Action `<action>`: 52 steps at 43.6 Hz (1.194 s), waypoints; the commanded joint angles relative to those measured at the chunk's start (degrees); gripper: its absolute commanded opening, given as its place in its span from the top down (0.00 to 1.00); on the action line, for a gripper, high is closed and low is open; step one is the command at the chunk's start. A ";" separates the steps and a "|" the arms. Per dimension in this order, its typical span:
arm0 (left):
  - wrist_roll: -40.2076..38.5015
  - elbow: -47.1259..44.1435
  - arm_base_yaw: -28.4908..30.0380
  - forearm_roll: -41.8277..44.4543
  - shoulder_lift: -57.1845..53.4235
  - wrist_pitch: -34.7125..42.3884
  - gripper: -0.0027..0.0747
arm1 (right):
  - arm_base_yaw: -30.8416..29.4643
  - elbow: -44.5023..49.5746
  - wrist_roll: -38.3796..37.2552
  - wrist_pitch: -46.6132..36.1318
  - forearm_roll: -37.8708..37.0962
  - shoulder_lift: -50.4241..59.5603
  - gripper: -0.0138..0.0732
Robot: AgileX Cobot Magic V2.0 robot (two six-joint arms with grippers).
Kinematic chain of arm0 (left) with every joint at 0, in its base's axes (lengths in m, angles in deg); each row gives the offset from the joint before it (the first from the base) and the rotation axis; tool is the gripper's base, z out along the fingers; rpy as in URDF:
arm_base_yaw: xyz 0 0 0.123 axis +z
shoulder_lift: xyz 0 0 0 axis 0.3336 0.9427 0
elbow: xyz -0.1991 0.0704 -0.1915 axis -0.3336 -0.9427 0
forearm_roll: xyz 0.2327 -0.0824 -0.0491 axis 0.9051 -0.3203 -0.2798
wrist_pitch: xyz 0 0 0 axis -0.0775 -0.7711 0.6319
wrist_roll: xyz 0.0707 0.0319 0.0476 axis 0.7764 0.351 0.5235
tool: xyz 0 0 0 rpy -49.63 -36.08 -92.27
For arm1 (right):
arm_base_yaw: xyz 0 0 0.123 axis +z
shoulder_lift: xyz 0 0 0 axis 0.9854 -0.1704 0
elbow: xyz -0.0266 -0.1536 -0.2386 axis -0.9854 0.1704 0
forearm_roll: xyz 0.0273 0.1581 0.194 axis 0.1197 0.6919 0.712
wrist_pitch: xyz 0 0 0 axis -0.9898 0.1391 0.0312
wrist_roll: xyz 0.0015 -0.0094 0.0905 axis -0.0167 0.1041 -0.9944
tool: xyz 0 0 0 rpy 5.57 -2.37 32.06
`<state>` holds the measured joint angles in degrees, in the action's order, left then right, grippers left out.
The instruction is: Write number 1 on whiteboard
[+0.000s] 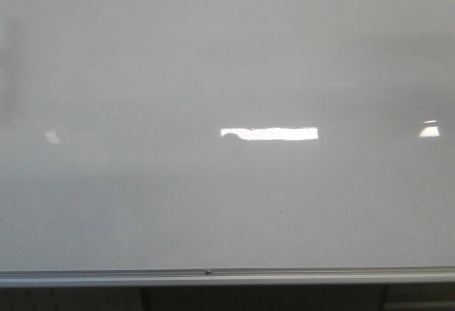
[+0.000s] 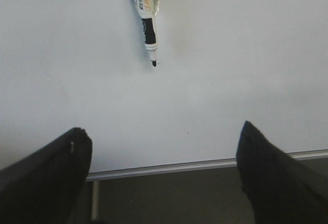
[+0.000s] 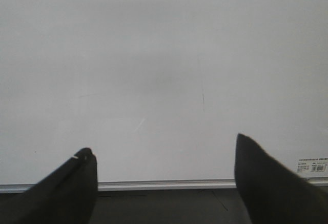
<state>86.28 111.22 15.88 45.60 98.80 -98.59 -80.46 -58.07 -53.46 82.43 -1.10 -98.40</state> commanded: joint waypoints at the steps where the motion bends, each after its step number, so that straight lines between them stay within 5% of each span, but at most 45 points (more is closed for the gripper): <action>1: -0.97 4.36 1.91 0.63 4.19 5.12 0.23 | -0.15 -1.48 0.40 -4.62 -0.67 -0.35 0.17; 28: -0.97 17.03 5.54 -4.90 32.76 14.93 0.23 | -0.15 -1.48 0.40 -4.80 -0.67 -0.35 0.17; 52: -0.43 19.35 5.20 -5.04 40.72 23.52 0.24 | -0.15 -1.48 0.40 -4.80 -0.67 -0.35 0.17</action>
<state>85.85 128.65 21.27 41.17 141.20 -79.25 -80.46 -58.07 -53.46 82.19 -1.10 -98.40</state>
